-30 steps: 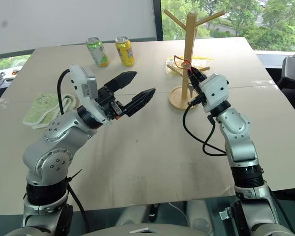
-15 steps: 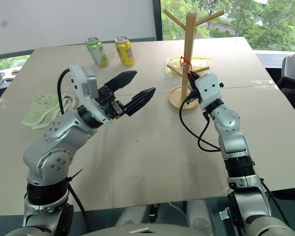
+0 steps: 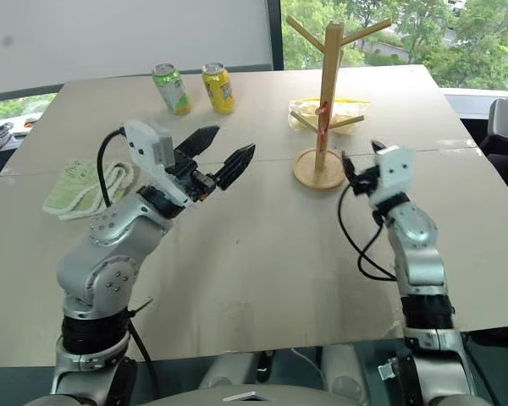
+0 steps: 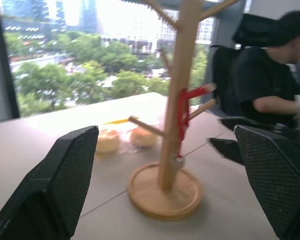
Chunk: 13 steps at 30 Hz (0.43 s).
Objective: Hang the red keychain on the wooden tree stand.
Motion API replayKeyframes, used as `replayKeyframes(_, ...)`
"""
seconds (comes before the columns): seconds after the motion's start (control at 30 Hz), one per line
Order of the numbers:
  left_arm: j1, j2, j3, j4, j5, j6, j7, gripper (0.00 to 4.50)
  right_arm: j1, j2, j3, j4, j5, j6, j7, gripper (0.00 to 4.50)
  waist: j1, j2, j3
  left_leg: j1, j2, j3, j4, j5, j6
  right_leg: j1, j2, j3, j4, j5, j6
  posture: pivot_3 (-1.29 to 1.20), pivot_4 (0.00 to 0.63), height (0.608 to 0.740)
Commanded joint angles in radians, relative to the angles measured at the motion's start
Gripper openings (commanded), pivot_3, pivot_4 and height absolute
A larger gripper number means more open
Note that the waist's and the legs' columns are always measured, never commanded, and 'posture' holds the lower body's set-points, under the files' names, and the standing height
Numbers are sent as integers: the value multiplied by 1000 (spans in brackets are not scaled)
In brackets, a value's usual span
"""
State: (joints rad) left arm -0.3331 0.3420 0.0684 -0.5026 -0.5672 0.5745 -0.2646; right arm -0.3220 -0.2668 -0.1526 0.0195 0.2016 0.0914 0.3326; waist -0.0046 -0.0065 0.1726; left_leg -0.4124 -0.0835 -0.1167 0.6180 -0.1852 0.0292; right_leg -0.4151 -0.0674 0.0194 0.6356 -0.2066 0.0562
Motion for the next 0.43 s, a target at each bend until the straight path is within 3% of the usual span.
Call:
replayKeyframes(0.03, 28, -32, 34, 47, 121, -99, 94, 4500, 47, -16, -90, -4, 67, 32, -11, 3427, -3, 0, 0, 0, 0, 0, 0, 0, 0, 0, 0, 0, 1, 0, 0, 0, 150, 740)
replayKeyframes(0.23, 138, -98, 101, 157, 269, -244, 215, 4500, 78, -14, -139, 62, 68, -50, -22, 3427, -10, 1, 0, 2, 1, 3, -1, 0, 0, 0, 0, 3, 1, 0, 0, 0, 150, 740)
replayKeyframes(0.43, 262, -173, 152, 223, 305, -332, 257, 4500, 39, -20, -121, 170, 36, -122, -12, 3427, -6, 1, 0, 2, 0, 4, -1, 0, 0, 0, -1, 3, 1, 0, 0, 0, 150, 740)
